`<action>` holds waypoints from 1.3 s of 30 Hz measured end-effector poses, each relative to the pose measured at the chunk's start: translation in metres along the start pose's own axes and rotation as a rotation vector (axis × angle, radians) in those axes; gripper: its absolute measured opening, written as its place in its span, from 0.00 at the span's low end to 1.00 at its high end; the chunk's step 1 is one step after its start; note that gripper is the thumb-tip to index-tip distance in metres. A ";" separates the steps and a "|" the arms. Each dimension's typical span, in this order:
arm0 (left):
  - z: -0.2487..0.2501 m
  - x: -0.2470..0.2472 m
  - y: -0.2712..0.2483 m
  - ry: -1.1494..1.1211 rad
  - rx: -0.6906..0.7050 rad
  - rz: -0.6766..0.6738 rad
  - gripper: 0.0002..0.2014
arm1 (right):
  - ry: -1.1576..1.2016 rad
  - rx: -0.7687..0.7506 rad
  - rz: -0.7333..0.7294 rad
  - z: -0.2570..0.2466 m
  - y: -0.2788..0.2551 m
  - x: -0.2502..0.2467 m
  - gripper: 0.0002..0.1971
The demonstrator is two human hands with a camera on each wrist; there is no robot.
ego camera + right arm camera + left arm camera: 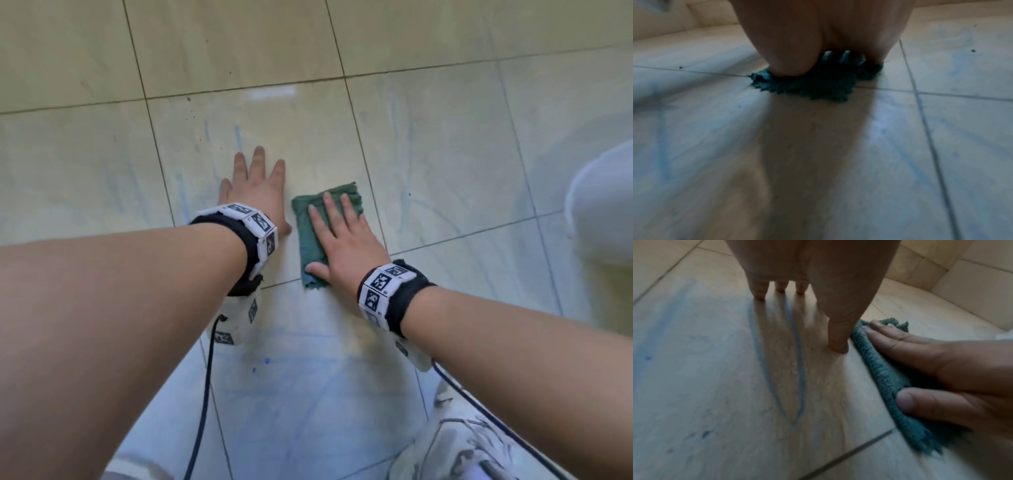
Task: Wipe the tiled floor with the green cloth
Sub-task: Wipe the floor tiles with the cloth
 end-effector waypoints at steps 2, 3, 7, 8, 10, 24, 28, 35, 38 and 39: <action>0.000 -0.001 -0.001 0.000 -0.006 -0.013 0.55 | -0.002 0.011 -0.002 0.011 0.013 -0.010 0.51; 0.001 -0.001 -0.002 -0.003 -0.009 -0.014 0.54 | 0.010 0.036 -0.002 0.020 0.019 -0.015 0.51; 0.001 0.000 -0.005 -0.018 -0.018 -0.001 0.52 | 0.129 0.247 0.075 0.085 0.020 -0.014 0.50; 0.001 0.001 -0.007 -0.015 -0.016 0.006 0.52 | 0.146 0.321 0.093 0.108 0.014 -0.007 0.49; 0.009 0.006 -0.011 -0.003 0.019 0.013 0.51 | 0.173 0.507 0.066 0.154 -0.005 0.010 0.48; 0.062 0.023 -0.012 -0.056 -0.019 -0.005 0.52 | 0.141 0.188 0.121 0.063 0.012 -0.003 0.49; 0.064 0.026 -0.013 -0.060 -0.047 -0.008 0.53 | 0.126 0.174 0.157 0.102 0.000 0.008 0.48; 0.062 0.026 -0.012 -0.058 -0.076 -0.013 0.53 | 0.296 0.722 0.084 0.245 -0.039 0.034 0.48; 0.063 0.026 -0.012 -0.060 -0.078 -0.009 0.53 | 0.417 0.851 0.083 0.245 -0.038 0.026 0.47; 0.064 0.026 -0.013 -0.062 -0.076 -0.006 0.52 | 0.422 0.845 0.085 0.236 -0.035 0.022 0.48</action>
Point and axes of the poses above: each hand's wrist, its own y-axis towards the middle knuckle, its own x-axis out of the palm, z = x × y, the point moved 5 cm from there along y, towards the middle knuckle, and after that the axes turned 7 degrees about -y, right-handed, at the moved point
